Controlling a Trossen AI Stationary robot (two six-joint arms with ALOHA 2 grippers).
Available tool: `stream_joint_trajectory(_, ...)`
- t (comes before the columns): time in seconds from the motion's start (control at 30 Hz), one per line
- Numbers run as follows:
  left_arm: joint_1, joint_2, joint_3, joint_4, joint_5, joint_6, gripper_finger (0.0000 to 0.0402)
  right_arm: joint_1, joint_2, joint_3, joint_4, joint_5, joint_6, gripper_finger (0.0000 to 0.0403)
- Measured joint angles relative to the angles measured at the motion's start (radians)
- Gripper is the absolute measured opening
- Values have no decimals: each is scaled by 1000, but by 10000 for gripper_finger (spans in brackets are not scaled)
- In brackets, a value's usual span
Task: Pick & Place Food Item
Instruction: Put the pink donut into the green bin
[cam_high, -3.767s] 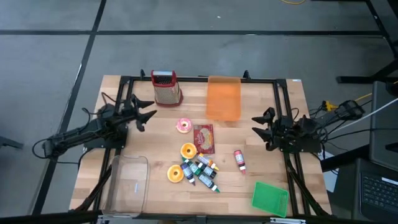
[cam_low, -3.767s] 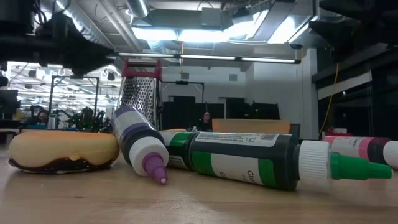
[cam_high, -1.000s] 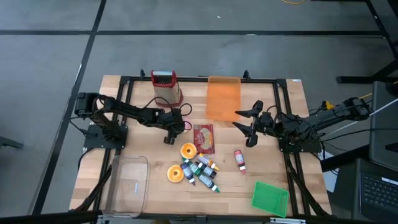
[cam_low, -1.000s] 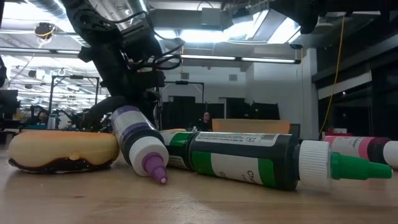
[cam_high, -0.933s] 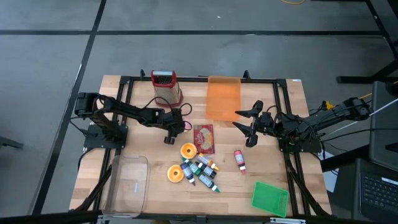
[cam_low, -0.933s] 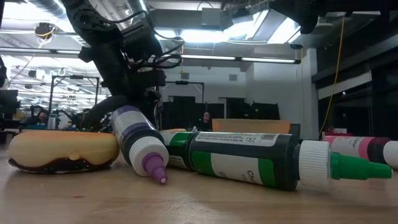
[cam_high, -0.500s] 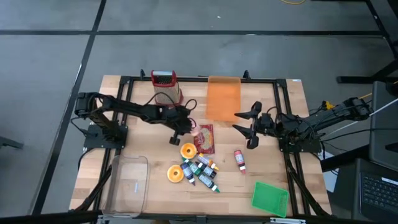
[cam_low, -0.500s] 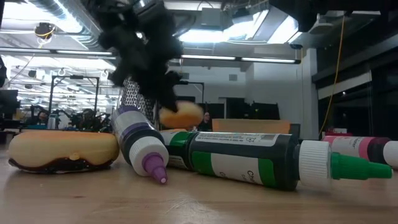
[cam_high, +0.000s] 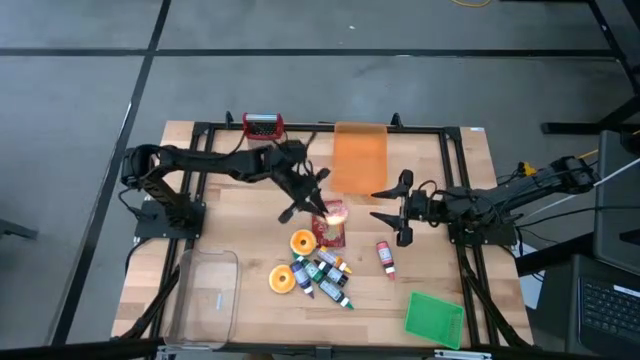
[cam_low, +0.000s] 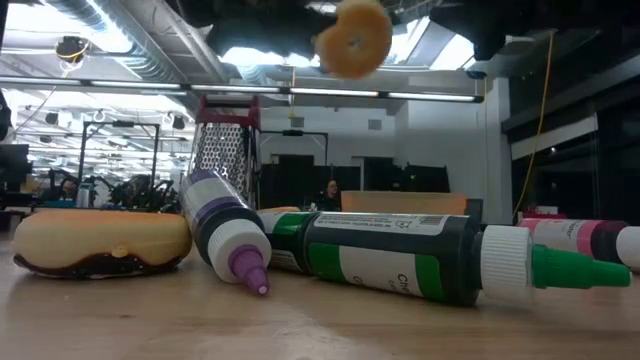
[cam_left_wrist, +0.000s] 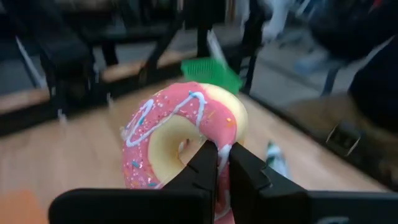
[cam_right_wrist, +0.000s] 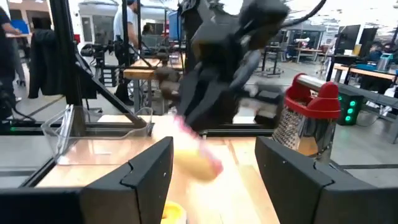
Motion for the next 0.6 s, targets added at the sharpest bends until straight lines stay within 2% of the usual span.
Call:
stream_joint_trajectory(0.3,36,0,1,157,219,-90,17,0,71,59,21,-30,-44,230)
stream_joint_trajectory(0.43,19,0,1,214,254,-117,17,0,137,118,20,-80,-66,230)
stream_joint_trajectory(0.6,5,35,2,294,276,-159,17,0,222,177,-17,-81,-90,230)
